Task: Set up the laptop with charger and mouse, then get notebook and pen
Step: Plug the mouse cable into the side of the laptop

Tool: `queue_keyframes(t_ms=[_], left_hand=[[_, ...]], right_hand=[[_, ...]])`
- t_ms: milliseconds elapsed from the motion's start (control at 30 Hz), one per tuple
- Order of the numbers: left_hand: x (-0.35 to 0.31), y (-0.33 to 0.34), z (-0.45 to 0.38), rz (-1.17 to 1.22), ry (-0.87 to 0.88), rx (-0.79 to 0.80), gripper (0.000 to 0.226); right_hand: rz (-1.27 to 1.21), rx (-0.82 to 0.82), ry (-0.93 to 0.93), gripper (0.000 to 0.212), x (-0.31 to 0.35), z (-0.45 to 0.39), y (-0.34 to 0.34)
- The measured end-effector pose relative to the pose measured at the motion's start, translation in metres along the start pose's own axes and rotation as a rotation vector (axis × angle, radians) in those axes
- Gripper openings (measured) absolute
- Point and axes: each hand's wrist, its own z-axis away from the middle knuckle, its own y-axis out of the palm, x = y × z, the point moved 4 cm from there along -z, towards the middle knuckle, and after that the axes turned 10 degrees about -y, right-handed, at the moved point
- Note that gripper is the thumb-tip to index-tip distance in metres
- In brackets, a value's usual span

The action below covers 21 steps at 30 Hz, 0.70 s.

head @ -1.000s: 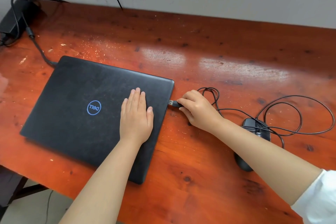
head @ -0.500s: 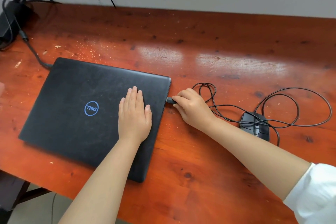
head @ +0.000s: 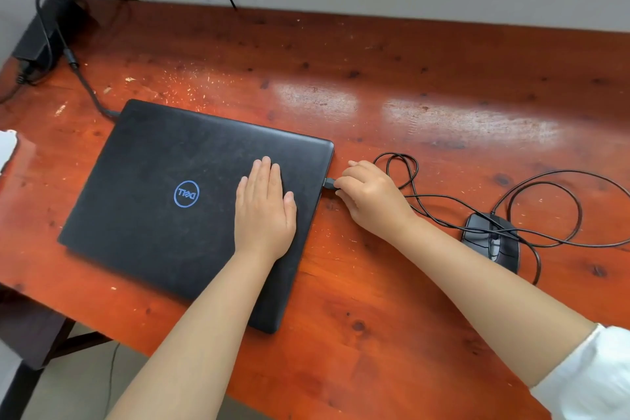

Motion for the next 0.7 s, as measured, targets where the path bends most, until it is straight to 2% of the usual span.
queue_keyframes(t_ms=[167, 333, 400, 467, 533, 600, 700], left_hand=[[-0.001, -0.001, 0.0, -0.001, 0.006, -0.015, 0.048], [0.001, -0.003, 0.003, 0.014, 0.001, 0.0, 0.048], [0.003, -0.003, 0.003, 0.035, 0.025, 0.013, 0.047], [0.009, -0.011, 0.003, 0.061, 0.075, 0.026, 0.043], [0.023, -0.024, 0.004, 0.086, 0.156, -0.025, 0.033], [0.047, -0.032, 0.006, 0.079, 0.201, -0.079, 0.027], [0.089, -0.038, 0.005, 0.015, 0.265, -0.045, 0.034]], right_hand=[[-0.005, -0.004, 0.018, 0.016, 0.0, 0.003, 0.002], [-0.044, 0.146, 0.094, 0.005, 0.002, -0.001, 0.002], [0.003, 0.235, 0.146, 0.012, 0.005, -0.002, 0.002], [0.044, 0.219, 0.139, 0.012, 0.013, -0.001, -0.002], [0.077, 0.194, 0.169, 0.015, 0.027, -0.003, -0.001], [0.13, 0.241, 0.251, 0.023, 0.04, -0.009, 0.009], [0.207, 0.258, 0.332, 0.028, 0.068, -0.023, 0.029]])
